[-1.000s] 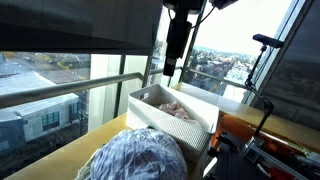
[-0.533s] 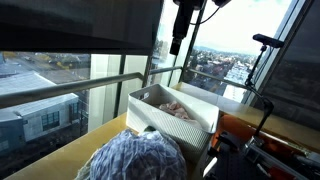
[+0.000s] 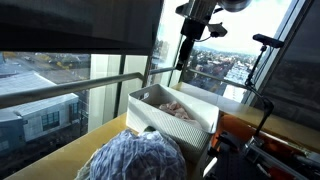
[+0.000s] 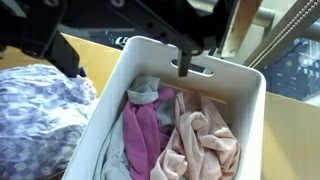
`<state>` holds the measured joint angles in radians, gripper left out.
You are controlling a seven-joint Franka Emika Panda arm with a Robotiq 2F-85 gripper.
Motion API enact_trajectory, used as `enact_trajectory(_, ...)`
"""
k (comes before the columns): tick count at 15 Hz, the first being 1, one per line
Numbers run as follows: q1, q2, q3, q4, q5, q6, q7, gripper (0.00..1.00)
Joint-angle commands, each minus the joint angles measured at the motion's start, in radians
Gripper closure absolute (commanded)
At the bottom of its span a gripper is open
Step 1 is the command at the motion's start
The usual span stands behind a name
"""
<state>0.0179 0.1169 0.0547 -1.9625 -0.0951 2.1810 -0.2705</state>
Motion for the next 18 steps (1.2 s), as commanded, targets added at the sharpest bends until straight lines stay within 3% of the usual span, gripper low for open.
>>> enact_trajectory(1, -0.019, -0.002, -0.019, -0.161, -0.024, 0.182, -0.080, 0.00)
enact_trajectory(6, -0.065, 0.097, -0.053, -0.258, -0.072, 0.355, -0.176, 0.00)
enact_trajectory(13, -0.133, 0.320, -0.105, -0.181, -0.198, 0.538, -0.256, 0.00)
enact_trajectory(18, -0.122, 0.483, -0.126, -0.111, -0.264, 0.629, -0.220, 0.00)
